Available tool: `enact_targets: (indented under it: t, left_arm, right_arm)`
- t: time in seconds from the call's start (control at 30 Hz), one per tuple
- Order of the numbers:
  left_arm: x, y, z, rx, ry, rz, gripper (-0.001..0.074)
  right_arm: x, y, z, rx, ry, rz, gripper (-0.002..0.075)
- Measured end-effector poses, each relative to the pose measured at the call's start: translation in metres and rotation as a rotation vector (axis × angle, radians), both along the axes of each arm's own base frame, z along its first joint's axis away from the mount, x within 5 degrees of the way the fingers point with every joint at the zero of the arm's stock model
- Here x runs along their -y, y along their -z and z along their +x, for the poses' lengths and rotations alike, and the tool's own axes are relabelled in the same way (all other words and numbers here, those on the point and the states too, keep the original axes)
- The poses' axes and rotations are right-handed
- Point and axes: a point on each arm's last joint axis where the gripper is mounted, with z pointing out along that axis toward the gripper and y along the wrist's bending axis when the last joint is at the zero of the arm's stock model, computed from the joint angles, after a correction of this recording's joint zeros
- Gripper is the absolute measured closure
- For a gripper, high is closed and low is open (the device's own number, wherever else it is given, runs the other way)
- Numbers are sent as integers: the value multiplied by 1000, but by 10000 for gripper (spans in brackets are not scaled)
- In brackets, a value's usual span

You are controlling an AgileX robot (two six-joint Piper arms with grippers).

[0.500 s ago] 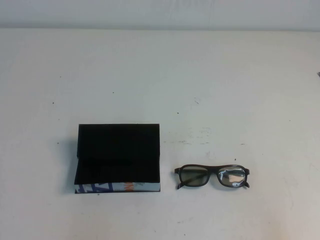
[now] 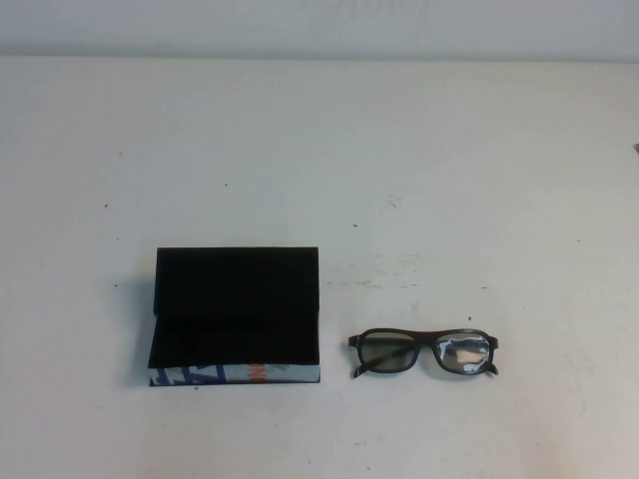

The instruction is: Return glasses to glasses case

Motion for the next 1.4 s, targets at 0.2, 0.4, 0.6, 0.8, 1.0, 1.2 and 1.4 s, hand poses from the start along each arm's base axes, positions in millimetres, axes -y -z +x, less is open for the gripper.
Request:
enact_targets:
  t: [0.2, 0.4, 0.6, 0.8, 1.0, 1.2, 1.4]
  left_arm:
    - [0, 0, 0, 0, 0, 0, 735]
    - [0, 0, 0, 0, 0, 0, 735]
    - [0, 0, 0, 0, 0, 0, 735]
    - [0, 0, 0, 0, 0, 0, 735]
    - [0, 0, 0, 0, 0, 0, 735]
    - [0, 0, 0, 0, 0, 0, 735]
    - [0, 0, 0, 0, 0, 0, 735]
  right_arm:
    - [2, 0, 0, 12, -4, -82, 739]
    - [2, 1, 0, 17, -7, -116, 739]
    - [2, 1, 0, 17, -7, -119, 739]
    - [1, 0, 0, 13, -11, -64, 739]
    - [-6, -5, 0, 7, -20, 202, 739]
    - [-2, -22, 3, 118, 63, 582, 739]
    - [6, -29, 4, 184, 139, 742, 739]
